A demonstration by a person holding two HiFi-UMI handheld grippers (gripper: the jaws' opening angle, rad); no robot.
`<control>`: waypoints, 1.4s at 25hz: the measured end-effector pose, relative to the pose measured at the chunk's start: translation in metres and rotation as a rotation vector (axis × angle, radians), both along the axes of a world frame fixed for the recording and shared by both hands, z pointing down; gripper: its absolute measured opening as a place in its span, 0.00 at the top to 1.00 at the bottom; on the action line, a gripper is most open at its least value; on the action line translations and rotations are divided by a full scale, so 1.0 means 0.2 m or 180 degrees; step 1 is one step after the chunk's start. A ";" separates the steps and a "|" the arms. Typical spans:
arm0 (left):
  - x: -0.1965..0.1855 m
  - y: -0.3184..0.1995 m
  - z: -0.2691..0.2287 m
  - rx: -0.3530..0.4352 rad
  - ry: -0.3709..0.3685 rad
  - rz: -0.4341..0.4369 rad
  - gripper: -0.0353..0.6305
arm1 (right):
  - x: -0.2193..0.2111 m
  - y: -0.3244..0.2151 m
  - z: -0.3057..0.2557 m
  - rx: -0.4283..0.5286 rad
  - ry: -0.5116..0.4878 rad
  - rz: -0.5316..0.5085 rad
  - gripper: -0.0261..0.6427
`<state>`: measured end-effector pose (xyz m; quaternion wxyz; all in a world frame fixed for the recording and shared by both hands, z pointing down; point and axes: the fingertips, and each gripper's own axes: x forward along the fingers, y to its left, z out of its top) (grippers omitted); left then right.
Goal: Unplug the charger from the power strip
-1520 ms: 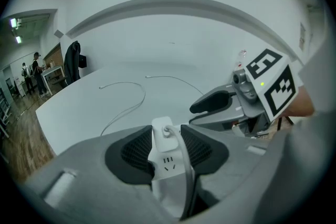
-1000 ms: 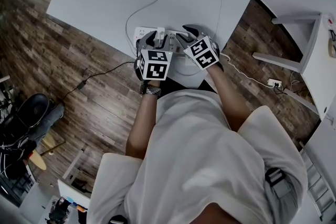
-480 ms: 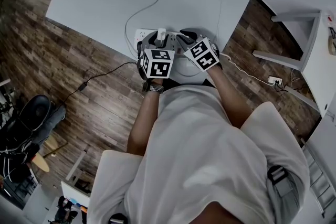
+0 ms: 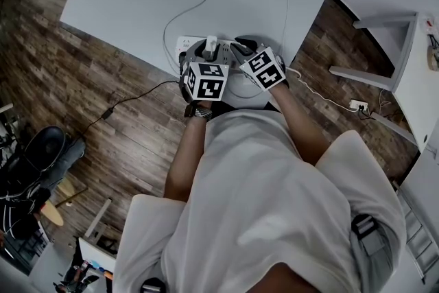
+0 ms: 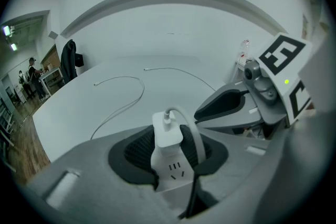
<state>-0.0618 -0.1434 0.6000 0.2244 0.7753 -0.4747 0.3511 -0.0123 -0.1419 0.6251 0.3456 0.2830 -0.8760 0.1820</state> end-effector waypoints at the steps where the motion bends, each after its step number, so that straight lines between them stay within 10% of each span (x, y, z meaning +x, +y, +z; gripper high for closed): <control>1: 0.00 0.00 0.00 -0.0002 -0.0017 0.0005 0.71 | 0.00 0.00 0.00 0.0000 0.0003 0.0004 0.86; 35: -0.02 0.02 -0.02 -0.0189 0.0557 -0.0235 0.72 | 0.00 0.01 0.00 0.0013 -0.0056 0.0044 0.86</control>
